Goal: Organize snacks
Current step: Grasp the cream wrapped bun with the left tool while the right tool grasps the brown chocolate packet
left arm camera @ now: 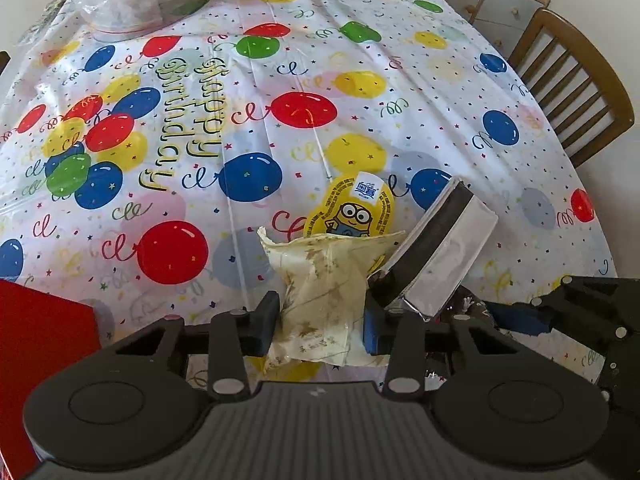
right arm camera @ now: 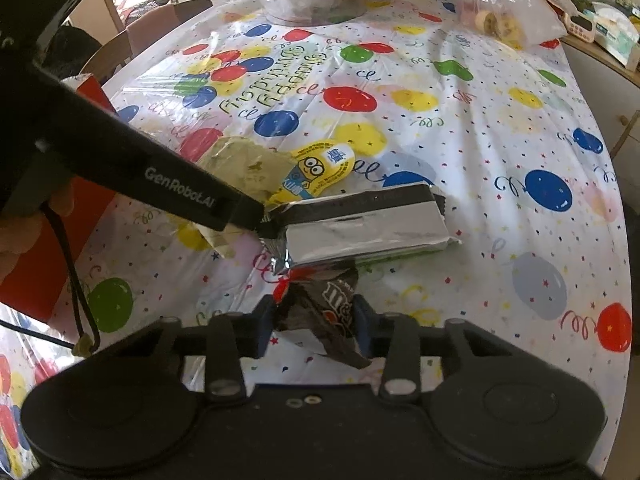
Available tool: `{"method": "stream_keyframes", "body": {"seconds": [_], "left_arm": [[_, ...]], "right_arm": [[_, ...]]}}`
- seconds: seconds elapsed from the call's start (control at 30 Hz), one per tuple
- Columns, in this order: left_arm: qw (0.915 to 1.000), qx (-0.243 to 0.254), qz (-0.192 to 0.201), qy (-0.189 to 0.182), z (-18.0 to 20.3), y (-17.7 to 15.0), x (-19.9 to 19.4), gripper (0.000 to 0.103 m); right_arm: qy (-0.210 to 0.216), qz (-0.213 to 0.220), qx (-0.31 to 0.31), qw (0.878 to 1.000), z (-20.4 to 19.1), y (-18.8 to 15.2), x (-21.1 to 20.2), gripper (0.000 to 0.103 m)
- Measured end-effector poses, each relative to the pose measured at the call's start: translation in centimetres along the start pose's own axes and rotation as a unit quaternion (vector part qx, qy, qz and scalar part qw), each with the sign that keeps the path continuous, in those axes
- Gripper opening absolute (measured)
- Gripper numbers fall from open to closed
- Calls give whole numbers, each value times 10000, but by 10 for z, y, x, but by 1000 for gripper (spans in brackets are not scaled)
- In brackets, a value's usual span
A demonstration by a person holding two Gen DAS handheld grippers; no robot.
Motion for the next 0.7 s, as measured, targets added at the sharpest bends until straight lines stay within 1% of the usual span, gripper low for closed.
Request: {"method": "stream_keyframes", "body": {"seconds": [0.13, 0.33, 0.7], "left_arm": [[9999, -89, 40, 41, -4, -4, -4, 39], [9998, -180, 65, 56, -9, -12, -13, 39], [9992, -337, 218, 14, -14, -31, -48, 39]], "right_arm": [[-30, -10, 54, 10000, -1, -1, -5, 29], [-83, -45, 217, 9997, -2, -5, -16, 29], [-149, 107, 271, 9995, -18, -7, -59, 29]]}}
Point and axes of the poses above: each gripper's, at about its wrist camera, not at the fingertips, and x roughly the way its jaws point, z to its right, y to its top, the point moved 3 cm from there along x, roughly the way its jaws point, and after that the axes turned 8 degrees about -x, right-handed, at the moved point
